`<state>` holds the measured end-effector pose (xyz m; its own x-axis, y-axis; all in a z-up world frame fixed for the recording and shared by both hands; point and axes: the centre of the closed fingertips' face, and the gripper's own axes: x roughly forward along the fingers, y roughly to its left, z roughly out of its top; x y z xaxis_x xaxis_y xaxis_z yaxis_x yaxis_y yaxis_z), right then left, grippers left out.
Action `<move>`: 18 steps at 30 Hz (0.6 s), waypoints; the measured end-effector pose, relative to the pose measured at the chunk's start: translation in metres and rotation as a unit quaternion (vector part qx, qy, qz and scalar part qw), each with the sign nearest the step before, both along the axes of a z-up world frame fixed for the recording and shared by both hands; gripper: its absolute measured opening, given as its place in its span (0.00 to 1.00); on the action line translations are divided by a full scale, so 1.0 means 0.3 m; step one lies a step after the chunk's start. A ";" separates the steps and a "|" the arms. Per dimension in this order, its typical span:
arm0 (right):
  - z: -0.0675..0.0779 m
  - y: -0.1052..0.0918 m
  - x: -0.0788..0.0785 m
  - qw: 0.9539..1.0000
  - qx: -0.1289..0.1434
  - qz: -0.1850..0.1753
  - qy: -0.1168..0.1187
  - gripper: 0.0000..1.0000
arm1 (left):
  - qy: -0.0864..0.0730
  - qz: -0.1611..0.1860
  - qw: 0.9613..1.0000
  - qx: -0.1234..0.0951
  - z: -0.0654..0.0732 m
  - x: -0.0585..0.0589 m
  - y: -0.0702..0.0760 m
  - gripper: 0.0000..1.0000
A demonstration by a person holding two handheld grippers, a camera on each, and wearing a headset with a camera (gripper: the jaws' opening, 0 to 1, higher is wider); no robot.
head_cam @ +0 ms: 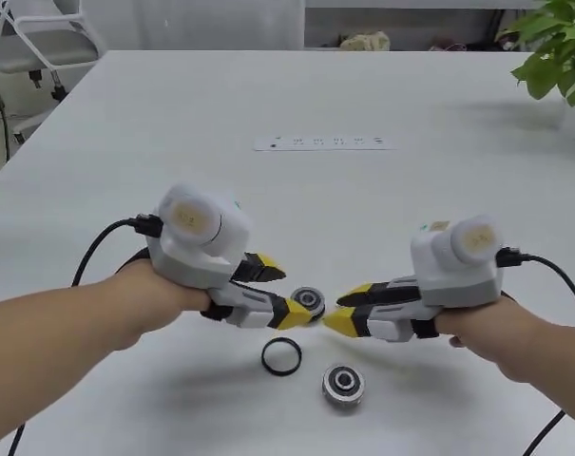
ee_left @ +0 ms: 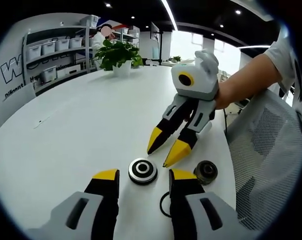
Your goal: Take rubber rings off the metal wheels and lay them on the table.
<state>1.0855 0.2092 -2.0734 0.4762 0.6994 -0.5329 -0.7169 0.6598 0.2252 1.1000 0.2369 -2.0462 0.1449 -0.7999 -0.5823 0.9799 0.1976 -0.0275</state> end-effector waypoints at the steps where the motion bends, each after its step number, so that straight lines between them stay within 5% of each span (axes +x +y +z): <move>1: 0.000 0.000 -0.001 1.000 0.000 0.000 0.000 0.22 | 0.000 0.000 1.000 0.001 -0.002 0.000 -0.002 0.34; 18: -0.006 -0.005 -0.005 1.000 -0.001 -0.001 0.001 0.22 | -0.001 -0.012 1.000 0.015 -0.037 -0.002 -0.029 0.20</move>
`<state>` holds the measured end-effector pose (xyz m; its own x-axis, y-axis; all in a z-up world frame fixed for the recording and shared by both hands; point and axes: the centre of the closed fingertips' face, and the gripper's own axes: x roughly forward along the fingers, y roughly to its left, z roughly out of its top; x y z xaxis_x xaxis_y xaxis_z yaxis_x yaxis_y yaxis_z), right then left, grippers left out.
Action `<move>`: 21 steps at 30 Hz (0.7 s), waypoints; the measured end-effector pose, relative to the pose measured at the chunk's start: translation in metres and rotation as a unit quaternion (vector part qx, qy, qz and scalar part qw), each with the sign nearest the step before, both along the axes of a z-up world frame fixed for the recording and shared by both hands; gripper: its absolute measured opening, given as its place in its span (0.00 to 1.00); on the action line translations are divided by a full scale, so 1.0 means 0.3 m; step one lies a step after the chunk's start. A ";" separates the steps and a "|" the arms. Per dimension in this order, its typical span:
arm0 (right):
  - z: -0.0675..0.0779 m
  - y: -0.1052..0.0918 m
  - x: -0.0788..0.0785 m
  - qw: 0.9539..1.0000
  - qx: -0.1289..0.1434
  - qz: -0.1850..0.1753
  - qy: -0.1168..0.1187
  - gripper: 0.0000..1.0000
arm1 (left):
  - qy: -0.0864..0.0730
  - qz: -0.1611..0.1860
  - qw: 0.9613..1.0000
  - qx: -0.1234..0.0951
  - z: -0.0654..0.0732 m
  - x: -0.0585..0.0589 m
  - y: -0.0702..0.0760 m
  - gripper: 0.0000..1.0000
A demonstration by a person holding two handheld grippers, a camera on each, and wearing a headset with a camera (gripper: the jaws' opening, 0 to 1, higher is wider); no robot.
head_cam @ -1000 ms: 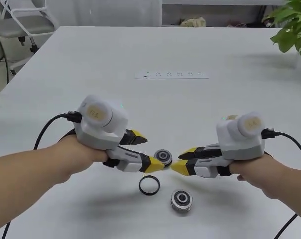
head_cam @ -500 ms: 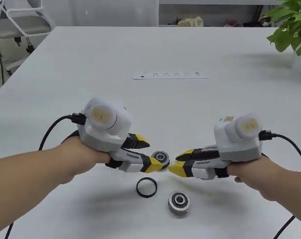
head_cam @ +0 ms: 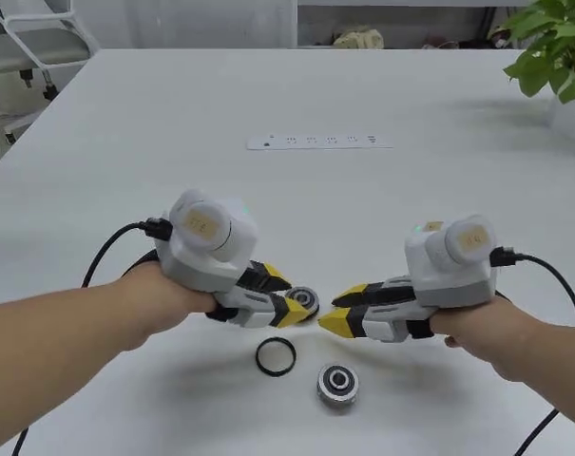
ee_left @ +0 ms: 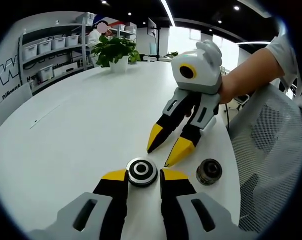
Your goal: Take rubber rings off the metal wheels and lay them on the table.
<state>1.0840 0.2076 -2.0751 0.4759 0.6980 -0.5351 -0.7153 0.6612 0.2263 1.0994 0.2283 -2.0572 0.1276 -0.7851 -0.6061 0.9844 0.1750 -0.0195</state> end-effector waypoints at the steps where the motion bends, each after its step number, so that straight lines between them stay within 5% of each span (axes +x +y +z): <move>1: -0.001 -0.001 0.000 1.000 0.000 0.000 0.000 0.22 | 0.000 -0.001 1.000 0.000 -0.001 -0.001 -0.002 0.19; 21: -0.001 -0.001 0.005 1.000 -0.001 -0.002 -0.002 0.21 | -0.023 -0.004 1.000 0.012 -0.011 0.017 -0.020 0.08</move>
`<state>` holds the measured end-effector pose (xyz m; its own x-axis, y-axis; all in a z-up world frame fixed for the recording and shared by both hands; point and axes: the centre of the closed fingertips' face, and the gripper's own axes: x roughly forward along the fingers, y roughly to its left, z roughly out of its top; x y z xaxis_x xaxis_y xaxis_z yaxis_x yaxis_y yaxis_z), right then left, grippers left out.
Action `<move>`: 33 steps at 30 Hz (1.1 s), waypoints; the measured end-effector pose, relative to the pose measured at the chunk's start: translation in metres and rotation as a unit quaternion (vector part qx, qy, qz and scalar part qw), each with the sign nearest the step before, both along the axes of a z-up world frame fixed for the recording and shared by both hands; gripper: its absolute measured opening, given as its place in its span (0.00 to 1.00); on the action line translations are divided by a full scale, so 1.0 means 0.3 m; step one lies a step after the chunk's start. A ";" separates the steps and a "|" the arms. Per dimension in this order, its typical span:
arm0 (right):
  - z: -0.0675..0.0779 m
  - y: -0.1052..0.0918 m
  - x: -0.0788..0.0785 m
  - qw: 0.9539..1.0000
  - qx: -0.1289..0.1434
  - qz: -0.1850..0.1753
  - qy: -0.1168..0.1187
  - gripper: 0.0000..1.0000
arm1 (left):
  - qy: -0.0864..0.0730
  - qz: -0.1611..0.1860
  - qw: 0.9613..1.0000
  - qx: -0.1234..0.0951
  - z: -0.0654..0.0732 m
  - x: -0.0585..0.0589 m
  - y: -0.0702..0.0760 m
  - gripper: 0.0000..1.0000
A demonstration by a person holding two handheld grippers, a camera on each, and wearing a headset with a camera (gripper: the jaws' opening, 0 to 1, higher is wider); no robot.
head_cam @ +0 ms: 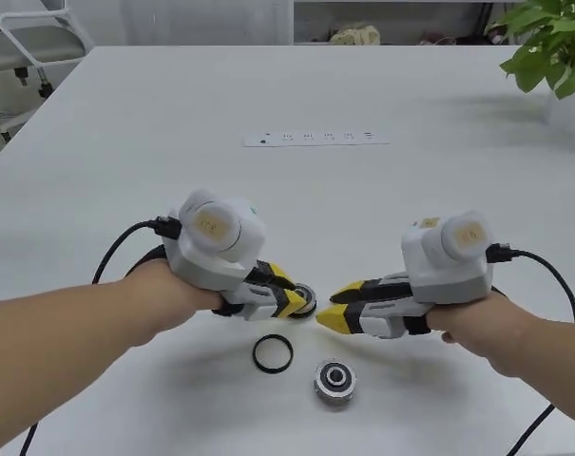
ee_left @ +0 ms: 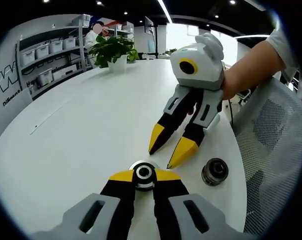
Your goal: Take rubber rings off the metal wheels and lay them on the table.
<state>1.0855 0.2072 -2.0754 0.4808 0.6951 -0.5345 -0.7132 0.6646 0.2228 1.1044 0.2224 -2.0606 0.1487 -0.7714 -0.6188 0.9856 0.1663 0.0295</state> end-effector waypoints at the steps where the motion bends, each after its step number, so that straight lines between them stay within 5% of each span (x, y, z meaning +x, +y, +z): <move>1: 0.000 0.001 0.001 1.000 0.000 0.000 0.000 0.21 | -0.001 0.000 1.000 0.000 0.001 -0.002 0.000 0.08; 33: -0.008 0.038 0.001 1.000 -0.007 0.020 -0.001 0.15 | -0.012 -0.001 1.000 -0.005 -0.002 -0.016 -0.007 0.07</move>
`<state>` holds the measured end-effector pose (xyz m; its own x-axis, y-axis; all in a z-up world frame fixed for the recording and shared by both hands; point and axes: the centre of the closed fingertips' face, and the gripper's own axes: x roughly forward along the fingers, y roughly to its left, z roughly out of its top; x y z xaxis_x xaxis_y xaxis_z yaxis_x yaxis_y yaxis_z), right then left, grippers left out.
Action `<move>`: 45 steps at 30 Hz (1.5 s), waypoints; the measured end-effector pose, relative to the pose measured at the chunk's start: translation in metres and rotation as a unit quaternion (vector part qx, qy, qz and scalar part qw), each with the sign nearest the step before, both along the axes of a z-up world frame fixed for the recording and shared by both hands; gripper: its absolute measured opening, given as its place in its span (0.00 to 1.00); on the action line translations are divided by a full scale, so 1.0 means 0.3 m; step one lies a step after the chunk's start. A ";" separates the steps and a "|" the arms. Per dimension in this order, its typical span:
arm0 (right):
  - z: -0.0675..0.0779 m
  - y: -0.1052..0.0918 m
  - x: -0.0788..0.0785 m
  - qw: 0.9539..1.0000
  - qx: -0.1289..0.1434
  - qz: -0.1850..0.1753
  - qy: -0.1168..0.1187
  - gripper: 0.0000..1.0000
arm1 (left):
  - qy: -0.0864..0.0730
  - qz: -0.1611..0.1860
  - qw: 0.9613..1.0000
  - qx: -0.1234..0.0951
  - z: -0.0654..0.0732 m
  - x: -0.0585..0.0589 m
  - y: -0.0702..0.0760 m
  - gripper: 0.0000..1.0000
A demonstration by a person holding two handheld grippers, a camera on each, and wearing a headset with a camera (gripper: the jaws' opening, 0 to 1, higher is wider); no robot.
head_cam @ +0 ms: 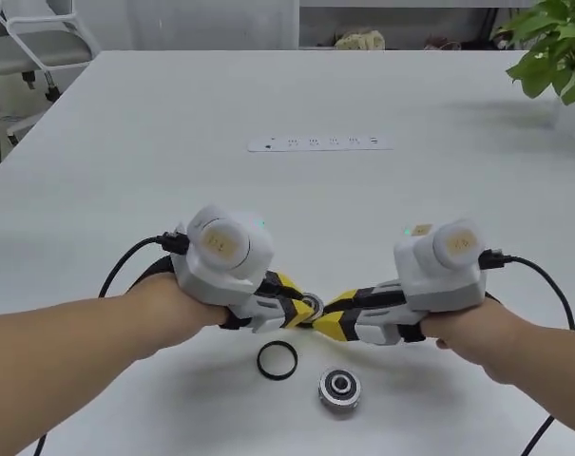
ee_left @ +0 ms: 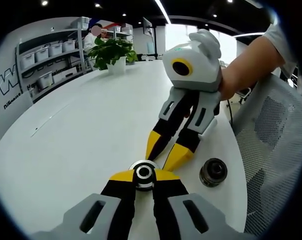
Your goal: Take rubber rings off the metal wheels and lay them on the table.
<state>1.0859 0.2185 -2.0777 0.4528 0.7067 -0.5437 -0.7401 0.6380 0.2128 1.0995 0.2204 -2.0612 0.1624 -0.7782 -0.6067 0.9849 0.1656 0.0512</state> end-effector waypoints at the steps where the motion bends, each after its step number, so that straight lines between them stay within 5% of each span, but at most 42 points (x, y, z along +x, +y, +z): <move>1: 0.000 0.000 0.000 1.000 0.000 0.000 0.000 0.15 | 0.000 0.001 1.000 0.000 0.000 0.000 0.000 0.07; 7: -0.005 -0.011 -0.008 1.000 -0.007 0.001 0.002 0.04 | 0.001 0.005 1.000 -0.003 -0.001 0.000 0.000 0.07; 17: -0.009 -0.018 -0.003 1.000 0.005 -0.019 0.020 0.00 | -0.004 0.006 1.000 -0.002 0.000 -0.003 0.000 0.07; 45: 0.014 -0.035 -0.005 0.992 0.071 -0.068 0.075 0.00 | -0.010 0.009 1.000 -0.002 0.002 -0.006 -0.006 0.07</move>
